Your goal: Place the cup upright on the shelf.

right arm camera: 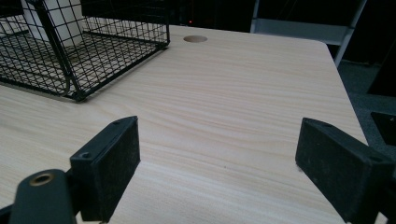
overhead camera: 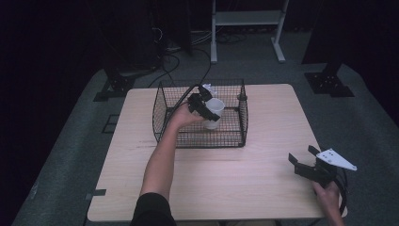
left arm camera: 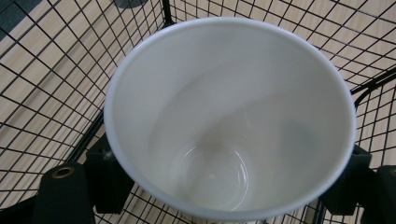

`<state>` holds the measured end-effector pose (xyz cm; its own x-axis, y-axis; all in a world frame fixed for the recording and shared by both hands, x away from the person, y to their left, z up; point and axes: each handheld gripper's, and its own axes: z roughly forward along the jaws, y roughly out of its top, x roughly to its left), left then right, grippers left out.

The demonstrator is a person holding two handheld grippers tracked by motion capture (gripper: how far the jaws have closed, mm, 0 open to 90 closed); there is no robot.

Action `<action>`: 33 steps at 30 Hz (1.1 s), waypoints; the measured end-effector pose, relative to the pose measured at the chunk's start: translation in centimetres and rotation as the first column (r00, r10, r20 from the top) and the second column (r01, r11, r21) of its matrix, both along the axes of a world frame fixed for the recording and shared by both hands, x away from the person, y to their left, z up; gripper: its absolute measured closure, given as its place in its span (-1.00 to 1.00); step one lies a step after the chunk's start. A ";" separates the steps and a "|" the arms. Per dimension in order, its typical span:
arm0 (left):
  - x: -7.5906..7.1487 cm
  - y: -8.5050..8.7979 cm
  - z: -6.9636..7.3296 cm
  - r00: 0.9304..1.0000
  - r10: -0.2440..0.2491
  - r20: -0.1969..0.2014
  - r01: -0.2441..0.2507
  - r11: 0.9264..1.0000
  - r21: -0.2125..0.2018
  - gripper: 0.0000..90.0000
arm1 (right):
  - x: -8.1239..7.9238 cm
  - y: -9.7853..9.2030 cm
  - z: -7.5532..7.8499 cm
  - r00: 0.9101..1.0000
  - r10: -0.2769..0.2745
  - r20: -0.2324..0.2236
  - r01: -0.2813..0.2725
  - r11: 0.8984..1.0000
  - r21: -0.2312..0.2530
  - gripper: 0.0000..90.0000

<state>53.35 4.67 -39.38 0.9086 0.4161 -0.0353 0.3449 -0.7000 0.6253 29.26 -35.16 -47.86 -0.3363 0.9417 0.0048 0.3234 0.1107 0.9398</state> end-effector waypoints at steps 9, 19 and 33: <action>0.1 -0.1 -0.9 1.000 -0.011 -0.027 0.012 1.000 0.023 -0.54 | 0.0 0.0 0.0 1.000 0.000 0.001 0.000 1.000 -0.002 -0.71; 0.1 0.4 -1.3 0.999 0.002 -0.043 -0.001 1.000 0.028 -0.54 | 0.0 0.0 0.0 1.000 0.001 0.001 -0.001 1.000 -0.002 -0.71; -0.5 0.8 -1.3 0.999 0.000 -0.042 0.003 0.998 0.066 -0.55 | 0.0 0.1 0.0 1.000 0.002 0.002 -0.002 1.000 -0.005 -0.71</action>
<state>52.84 5.49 -40.64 0.9076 0.4172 -0.0461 0.3688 -0.7402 0.5622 29.22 -35.11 -47.87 -0.3382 0.9411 0.0000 0.3217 0.1156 0.9398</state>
